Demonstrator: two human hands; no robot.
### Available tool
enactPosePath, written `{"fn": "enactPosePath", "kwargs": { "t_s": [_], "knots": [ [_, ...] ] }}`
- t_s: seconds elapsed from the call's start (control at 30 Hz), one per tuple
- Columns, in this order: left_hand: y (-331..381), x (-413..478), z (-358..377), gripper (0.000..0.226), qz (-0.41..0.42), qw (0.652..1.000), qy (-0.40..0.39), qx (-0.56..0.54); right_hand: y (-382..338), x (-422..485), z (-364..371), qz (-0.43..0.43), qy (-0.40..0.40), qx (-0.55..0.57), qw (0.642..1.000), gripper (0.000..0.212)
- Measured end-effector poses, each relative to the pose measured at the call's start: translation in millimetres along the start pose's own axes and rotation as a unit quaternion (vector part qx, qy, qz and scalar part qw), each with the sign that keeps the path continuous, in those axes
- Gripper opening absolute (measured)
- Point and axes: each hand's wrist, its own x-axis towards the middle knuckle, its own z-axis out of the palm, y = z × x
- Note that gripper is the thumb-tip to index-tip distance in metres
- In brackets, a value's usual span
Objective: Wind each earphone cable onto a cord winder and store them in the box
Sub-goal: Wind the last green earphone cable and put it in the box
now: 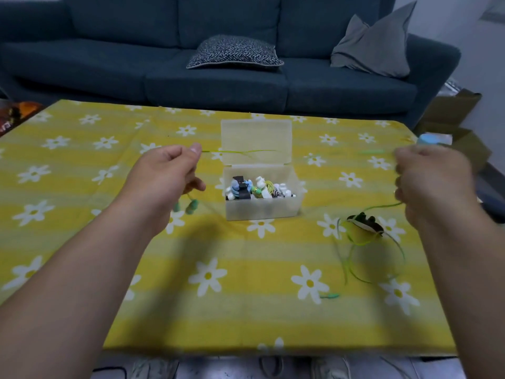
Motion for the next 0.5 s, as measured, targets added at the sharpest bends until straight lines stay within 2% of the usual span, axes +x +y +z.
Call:
{"fn": "enactPosePath", "kwargs": {
  "t_s": [0.03,0.07,0.13,0.2,0.23,0.27,0.3,0.37,0.43,0.5],
  "knots": [
    [2,0,0,0.039,-0.007,1.0,0.008,-0.027,3,0,-1,-0.002,-0.065,-0.105,0.992,0.019],
    [4,-1,1,0.038,-0.011,0.999,0.008,-0.043,6,-4,-1,-0.012,-0.133,-0.204,0.97,0.017],
    [7,-3,4,0.035,0.0,0.998,-0.015,-0.058,11,-8,3,-0.044,-0.23,-0.363,0.902,0.014],
    [9,-7,8,0.032,0.017,0.997,-0.058,-0.048,15,-13,11,-0.076,-0.274,-0.482,0.829,0.008],
    [9,-10,11,0.032,0.021,0.996,-0.083,-0.039,17,-15,16,-0.096,-0.277,-0.508,0.81,0.019],
    [9,-12,14,0.032,0.024,0.994,-0.107,-0.03,19,-17,21,-0.126,-0.277,-0.498,0.812,0.034],
    [9,-14,17,0.032,0.028,0.991,-0.13,-0.022,19,-21,25,-0.157,-0.283,-0.447,0.834,0.048],
    [9,-18,25,0.035,0.036,0.984,-0.173,-0.014,17,-36,33,-0.201,-0.341,-0.272,0.877,0.065],
    [10,-24,31,0.036,0.038,0.978,-0.205,-0.013,15,-57,45,-0.178,-0.454,-0.125,0.864,0.073],
    [12,-28,38,0.031,0.032,0.975,-0.221,-0.02,20,-70,55,-0.117,-0.534,-0.055,0.835,0.063]
  ]
}}
